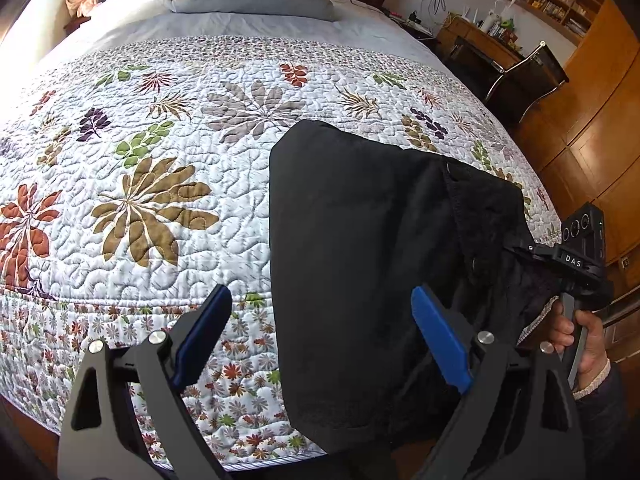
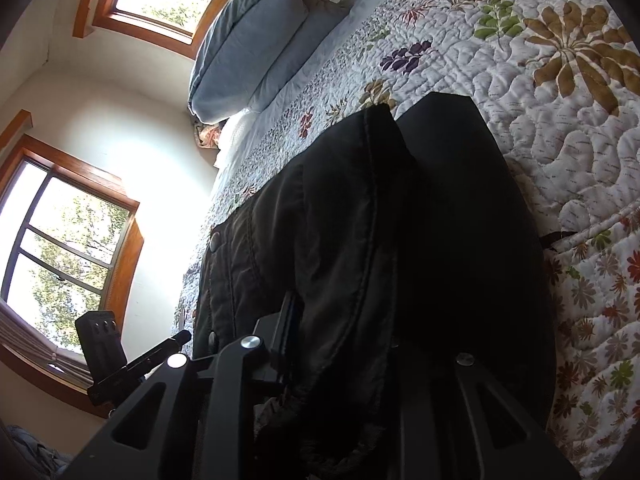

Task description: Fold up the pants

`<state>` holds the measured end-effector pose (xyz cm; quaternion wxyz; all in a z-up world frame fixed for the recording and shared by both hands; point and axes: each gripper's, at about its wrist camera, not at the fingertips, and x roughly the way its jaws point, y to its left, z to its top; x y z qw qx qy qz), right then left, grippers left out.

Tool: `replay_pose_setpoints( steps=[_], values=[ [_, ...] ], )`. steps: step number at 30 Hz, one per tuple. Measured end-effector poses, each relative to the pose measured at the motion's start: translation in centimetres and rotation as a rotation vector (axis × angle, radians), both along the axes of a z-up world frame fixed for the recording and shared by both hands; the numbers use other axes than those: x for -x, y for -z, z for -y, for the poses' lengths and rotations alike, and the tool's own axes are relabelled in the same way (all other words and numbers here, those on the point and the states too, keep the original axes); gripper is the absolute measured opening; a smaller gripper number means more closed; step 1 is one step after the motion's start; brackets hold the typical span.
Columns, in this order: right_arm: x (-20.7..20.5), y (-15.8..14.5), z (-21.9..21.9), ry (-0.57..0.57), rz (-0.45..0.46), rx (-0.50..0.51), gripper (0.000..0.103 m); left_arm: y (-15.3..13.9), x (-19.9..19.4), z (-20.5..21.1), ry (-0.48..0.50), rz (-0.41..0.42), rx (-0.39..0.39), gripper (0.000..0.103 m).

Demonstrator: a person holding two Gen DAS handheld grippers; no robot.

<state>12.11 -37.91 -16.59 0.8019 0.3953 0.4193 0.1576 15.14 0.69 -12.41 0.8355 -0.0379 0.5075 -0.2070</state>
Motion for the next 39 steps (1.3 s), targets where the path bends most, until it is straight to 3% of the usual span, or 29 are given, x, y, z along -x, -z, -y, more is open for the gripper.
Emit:
replay_pose_setpoints(
  steps=[6, 14, 17, 23, 29, 33, 39],
  values=[
    [0.0, -0.2, -0.3, -0.012, -0.004, 0.022, 0.025, 1.7, -0.8, -1.6, -0.030, -0.071, 0.001, 0.091],
    [-0.3, -0.6, -0.9, -0.030, -0.005, 0.052, 0.026, 5.1, -2.0, -4.8, -0.071, -0.303, 0.190, 0.092],
    [-0.5, -0.5, -0.9, -0.028, -0.005, 0.049, 0.026, 5.2, -1.8, -6.1, -0.094, -0.331, 0.250, 0.091],
    [-0.6, -0.3, -0.6, -0.028, -0.011, 0.042, 0.026, 7.6, -2.1, -7.8, -0.066, -0.507, 0.553, 0.091],
    [-0.9, -0.3, -0.6, -0.035, -0.023, 0.042, 0.029, 11.3, -1.9, -7.1, -0.048, -0.651, 0.688, 0.091],
    [-1.2, -0.7, -1.1, -0.060, -0.024, 0.079, 0.037, 12.6, -1.9, -5.7, -0.034, -0.687, 0.724, 0.091],
    [-1.3, -0.6, -0.9, -0.063, -0.033, 0.062, 0.040, 12.6, -2.1, -3.6, 0.000, -0.681, 0.728, 0.092]
  ],
)
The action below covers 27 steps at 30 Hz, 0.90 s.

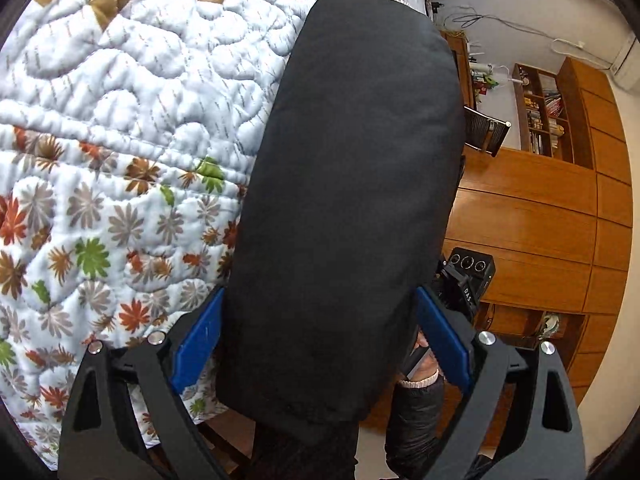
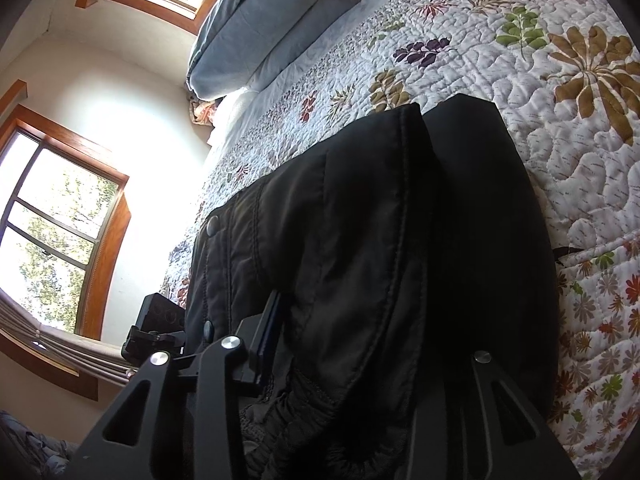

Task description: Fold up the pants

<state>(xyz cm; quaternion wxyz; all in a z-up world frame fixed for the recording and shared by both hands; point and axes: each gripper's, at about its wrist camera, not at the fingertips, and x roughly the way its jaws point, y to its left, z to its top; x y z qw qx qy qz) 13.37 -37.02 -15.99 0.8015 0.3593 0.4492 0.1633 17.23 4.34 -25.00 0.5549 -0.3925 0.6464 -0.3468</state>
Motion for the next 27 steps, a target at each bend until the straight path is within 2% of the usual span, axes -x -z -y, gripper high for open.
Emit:
replay_pose_setpoints(
  steps=[3, 5, 6, 8, 9, 10, 11, 12, 17, 23, 26, 27],
  values=[
    [0.4, -0.1, 0.3, 0.000, -0.004, -0.005, 0.042, -0.4, -0.2, 0.9, 0.010, 0.015, -0.015, 0.092],
    [0.7, -0.6, 0.5, 0.002, -0.009, 0.002, 0.047, -0.6, -0.3, 1.4, 0.028, 0.030, -0.023, 0.093],
    [0.9, -1.0, 0.7, 0.003, -0.006, 0.018, 0.052, -0.9, -0.4, 1.7, 0.037, 0.038, -0.027, 0.093],
    [1.6, -1.9, 0.9, -0.014, -0.012, 0.067, 0.053, -1.2, -0.4, 1.9, 0.049, 0.046, -0.020, 0.093],
    [1.9, -2.2, 1.1, -0.023, -0.024, 0.092, 0.057, -1.3, -0.5, 1.9, 0.052, 0.047, -0.015, 0.093],
    [2.3, -2.6, 1.3, -0.017, -0.032, 0.125, 0.066, -1.4, -0.6, 2.0, 0.054, 0.046, -0.012, 0.093],
    [2.9, -3.2, 1.8, 0.002, -0.024, 0.156, 0.083, -1.3, -0.6, 2.0, 0.053, 0.040, -0.013, 0.093],
    [3.5, -3.8, 2.3, 0.022, -0.006, 0.178, 0.087, -1.2, -0.7, 2.0, 0.052, 0.034, -0.018, 0.093],
    [5.5, -5.3, 4.8, 0.071, -0.003, 0.188, 0.087, -1.0, -1.4, 2.8, 0.045, 0.020, -0.038, 0.093],
    [7.5, -5.3, 3.5, -0.013, 0.005, 0.186, 0.085, -1.6, -1.4, 3.5, 0.036, 0.025, -0.062, 0.094],
    [8.2, -4.5, 1.5, -0.056, -0.017, 0.254, 0.058, -1.5, -1.5, 3.5, 0.029, 0.017, -0.063, 0.095],
    [8.4, -4.2, 1.1, -0.053, -0.020, 0.285, 0.053, -1.5, -1.6, 3.5, 0.028, 0.016, -0.065, 0.095]
  ],
)
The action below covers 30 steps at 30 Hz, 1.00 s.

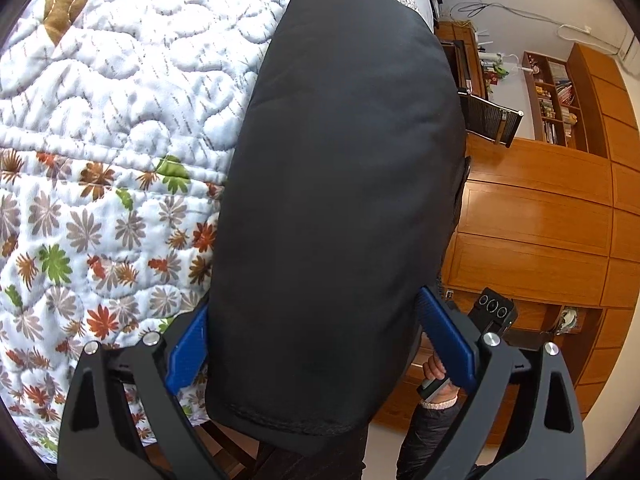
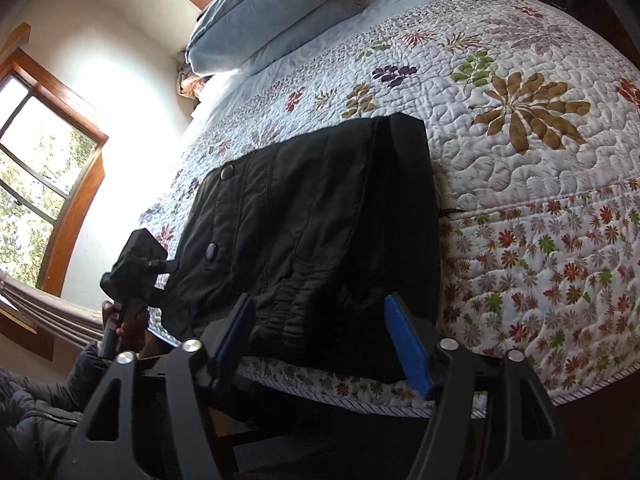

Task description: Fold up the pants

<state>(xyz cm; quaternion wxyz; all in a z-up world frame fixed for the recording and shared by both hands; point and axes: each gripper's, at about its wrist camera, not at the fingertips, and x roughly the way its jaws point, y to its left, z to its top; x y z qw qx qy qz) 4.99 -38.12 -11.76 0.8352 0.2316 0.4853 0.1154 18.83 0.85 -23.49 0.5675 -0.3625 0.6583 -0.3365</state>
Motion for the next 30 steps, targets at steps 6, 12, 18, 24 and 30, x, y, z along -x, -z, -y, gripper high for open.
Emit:
replay_pose_setpoints(
  steps=[6, 12, 18, 24, 30],
  values=[
    [1.0, 0.4, 0.3, 0.036, 0.044, 0.033, 0.033, 0.1, 0.4, -0.2, -0.021, -0.005, -0.015, 0.096],
    [0.7, 1.2, 0.3, 0.026, 0.020, 0.061, 0.032, -0.9, 0.6, 1.3, 0.010, 0.040, -0.084, 0.099],
    [1.6, -0.2, 1.9, 0.069, 0.052, 0.040, 0.088, -1.7, 0.4, 1.8, 0.037, 0.056, -0.103, 0.099],
    [0.9, 1.5, 5.5, 0.083, 0.010, -0.201, 0.093, -3.6, 1.0, 3.4, 0.072, 0.149, -0.218, 0.099],
    [-1.5, 5.7, 6.9, 0.057, -0.055, -0.420, 0.096, -4.7, 1.0, 5.3, 0.091, 0.198, -0.344, 0.099]
  ],
)
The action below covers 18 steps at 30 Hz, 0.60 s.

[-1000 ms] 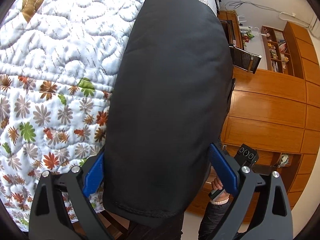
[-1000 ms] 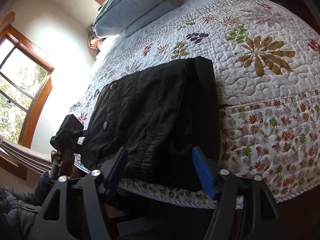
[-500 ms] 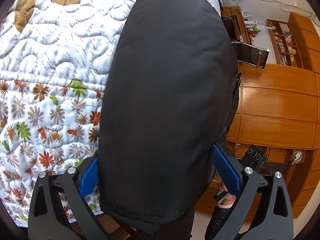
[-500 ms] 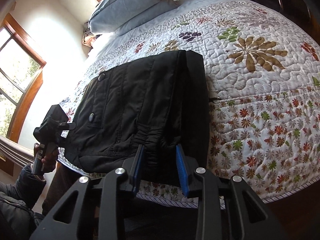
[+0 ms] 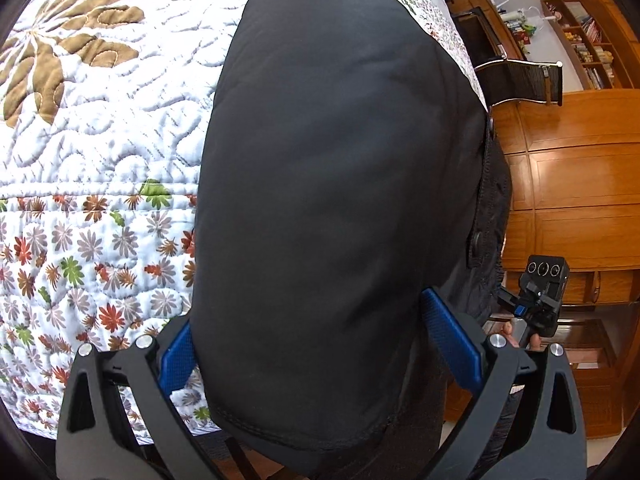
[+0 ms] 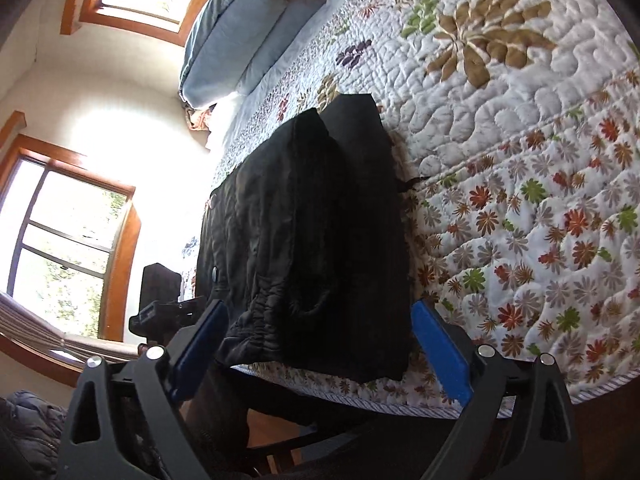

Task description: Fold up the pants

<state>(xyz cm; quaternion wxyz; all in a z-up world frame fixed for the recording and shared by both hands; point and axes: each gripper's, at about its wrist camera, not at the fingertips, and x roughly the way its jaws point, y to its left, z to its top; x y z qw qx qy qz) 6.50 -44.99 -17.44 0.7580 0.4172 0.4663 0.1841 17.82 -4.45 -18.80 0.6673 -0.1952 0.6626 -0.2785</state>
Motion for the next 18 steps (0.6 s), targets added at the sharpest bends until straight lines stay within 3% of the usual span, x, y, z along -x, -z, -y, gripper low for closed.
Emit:
replay_pose_setpoints(
  steps=[3, 6, 12, 18],
  values=[
    [-1.1, 1.7, 0.1, -0.024, -0.011, -0.087, 0.097, -0.4, -0.4, 0.6, 0.010, 0.003, -0.025, 0.099],
    [-1.8, 2.4, -0.3, -0.043, -0.024, -0.097, 0.100, -0.8, -0.8, 1.0, 0.014, 0.008, -0.036, 0.098],
    [-3.0, 2.3, -1.9, -0.103, -0.050, -0.015, 0.100, -2.4, -0.5, 3.6, 0.037, 0.065, -0.112, 0.099],
    [-4.2, 1.7, -3.7, -0.127, -0.046, 0.105, 0.099, -2.0, -1.1, 4.4, 0.038, 0.069, -0.127, 0.100]
  ],
)
